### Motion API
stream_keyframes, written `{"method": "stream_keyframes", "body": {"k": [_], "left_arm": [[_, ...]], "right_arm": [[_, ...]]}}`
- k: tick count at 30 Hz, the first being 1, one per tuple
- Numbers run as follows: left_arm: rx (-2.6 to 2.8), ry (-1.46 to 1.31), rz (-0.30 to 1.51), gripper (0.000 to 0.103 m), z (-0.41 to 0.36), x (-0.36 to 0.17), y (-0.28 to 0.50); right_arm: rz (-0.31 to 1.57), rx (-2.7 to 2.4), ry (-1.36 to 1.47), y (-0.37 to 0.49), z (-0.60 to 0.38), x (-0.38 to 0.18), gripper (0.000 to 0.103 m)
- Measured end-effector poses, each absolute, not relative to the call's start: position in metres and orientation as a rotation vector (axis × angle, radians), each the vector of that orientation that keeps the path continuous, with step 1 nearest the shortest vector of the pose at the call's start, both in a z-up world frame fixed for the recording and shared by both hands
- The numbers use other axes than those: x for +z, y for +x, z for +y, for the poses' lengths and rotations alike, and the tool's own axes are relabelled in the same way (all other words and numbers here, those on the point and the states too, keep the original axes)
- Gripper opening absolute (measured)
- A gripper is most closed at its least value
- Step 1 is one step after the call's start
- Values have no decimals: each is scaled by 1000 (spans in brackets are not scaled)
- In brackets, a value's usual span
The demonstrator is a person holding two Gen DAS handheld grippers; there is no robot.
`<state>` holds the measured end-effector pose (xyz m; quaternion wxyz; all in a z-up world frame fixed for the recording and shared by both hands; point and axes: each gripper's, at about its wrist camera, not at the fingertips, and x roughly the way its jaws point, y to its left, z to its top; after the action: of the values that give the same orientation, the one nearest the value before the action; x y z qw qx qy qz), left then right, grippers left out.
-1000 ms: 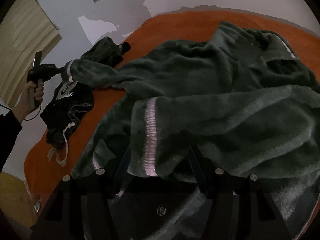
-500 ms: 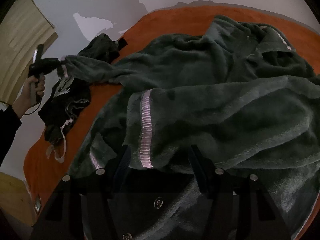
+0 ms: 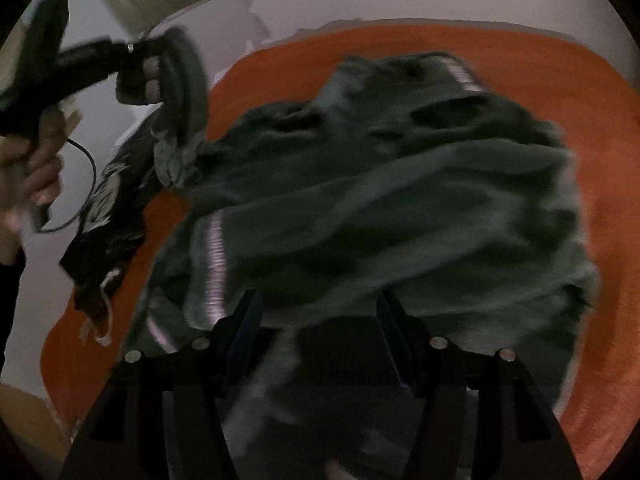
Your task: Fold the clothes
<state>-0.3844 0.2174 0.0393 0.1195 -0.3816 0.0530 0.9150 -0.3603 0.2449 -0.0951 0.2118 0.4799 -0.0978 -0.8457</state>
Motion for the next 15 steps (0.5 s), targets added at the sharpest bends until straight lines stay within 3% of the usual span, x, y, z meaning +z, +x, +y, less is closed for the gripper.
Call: {"method": "stream_keyframes", "body": {"k": [2,4,6,8,12,15], "left_arm": [[2564,-1044,209,23,267,45,-364],[2488,-962,225,34,295,53,-338],[2435,-938,189,44,298,59,-319],[2405,-927,150,44,292,64,-306],[2562,-928,29,46,213,74,-319],[2821,-1030,-7,53,137,57,-344]], "right_arm": [[-353,-2389,1348,-362,272,-98,59],[-464,-2415,1366,-364,300,-102,59],[-546,-2410,1368,-367,320,-105,59],[-629,-2389,1360,-370,336,-108,59],[-758,-2263,1316,-380,336,-113,59],[-687,-2238,1302,-394,316,-114,59]]}}
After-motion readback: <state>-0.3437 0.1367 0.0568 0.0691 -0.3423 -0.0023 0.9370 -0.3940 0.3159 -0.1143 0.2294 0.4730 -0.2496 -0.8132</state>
